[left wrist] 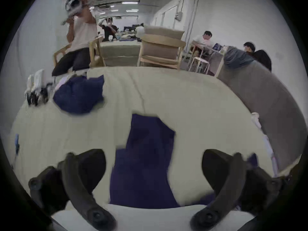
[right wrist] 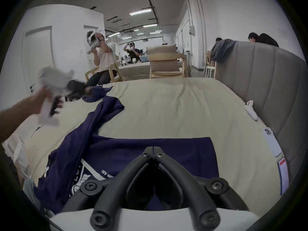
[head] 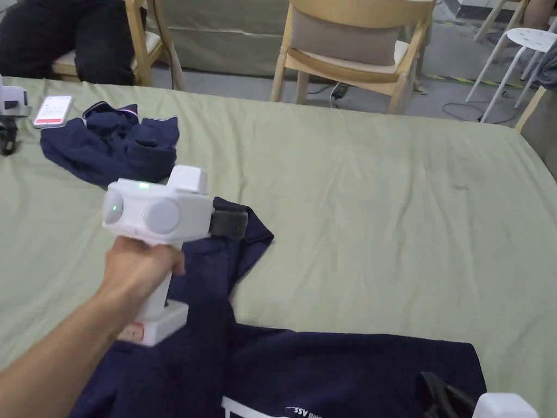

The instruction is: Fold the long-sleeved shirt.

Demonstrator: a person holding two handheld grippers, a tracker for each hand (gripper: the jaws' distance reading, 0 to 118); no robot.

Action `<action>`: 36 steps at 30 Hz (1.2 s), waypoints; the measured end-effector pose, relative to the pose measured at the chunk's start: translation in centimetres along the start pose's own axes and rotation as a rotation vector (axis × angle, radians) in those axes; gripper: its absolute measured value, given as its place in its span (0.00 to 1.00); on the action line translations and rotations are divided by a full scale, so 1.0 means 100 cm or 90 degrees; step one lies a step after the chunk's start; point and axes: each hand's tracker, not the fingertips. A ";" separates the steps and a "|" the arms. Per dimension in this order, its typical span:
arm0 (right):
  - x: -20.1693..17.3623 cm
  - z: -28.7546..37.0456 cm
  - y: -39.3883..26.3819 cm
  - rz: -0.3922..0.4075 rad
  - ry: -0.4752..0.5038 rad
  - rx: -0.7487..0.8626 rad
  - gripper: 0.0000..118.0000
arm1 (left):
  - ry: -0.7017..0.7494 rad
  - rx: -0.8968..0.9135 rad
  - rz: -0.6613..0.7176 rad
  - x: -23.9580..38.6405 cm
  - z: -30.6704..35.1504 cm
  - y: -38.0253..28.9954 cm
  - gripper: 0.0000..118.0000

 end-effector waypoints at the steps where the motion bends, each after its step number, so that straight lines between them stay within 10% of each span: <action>1: 0.002 -0.005 0.000 -0.006 0.003 -0.004 0.00 | 0.005 -0.042 -0.003 -0.005 -0.009 0.020 0.90; 7: 0.010 -0.033 0.003 0.003 -0.006 -0.016 0.00 | 0.026 -0.234 0.018 -0.010 -0.117 0.054 0.79; 10: 0.010 -0.042 0.009 0.002 -0.008 -0.014 0.00 | -0.023 -0.290 0.070 -0.009 -0.128 0.043 0.09; 24: 0.000 0.026 -0.012 -0.025 -0.008 0.011 0.00 | -0.037 0.109 -0.004 0.021 0.113 -0.034 0.09; 36: -0.017 0.098 -0.049 -0.036 0.003 0.018 0.00 | -0.012 0.183 0.028 0.049 0.262 -0.205 0.09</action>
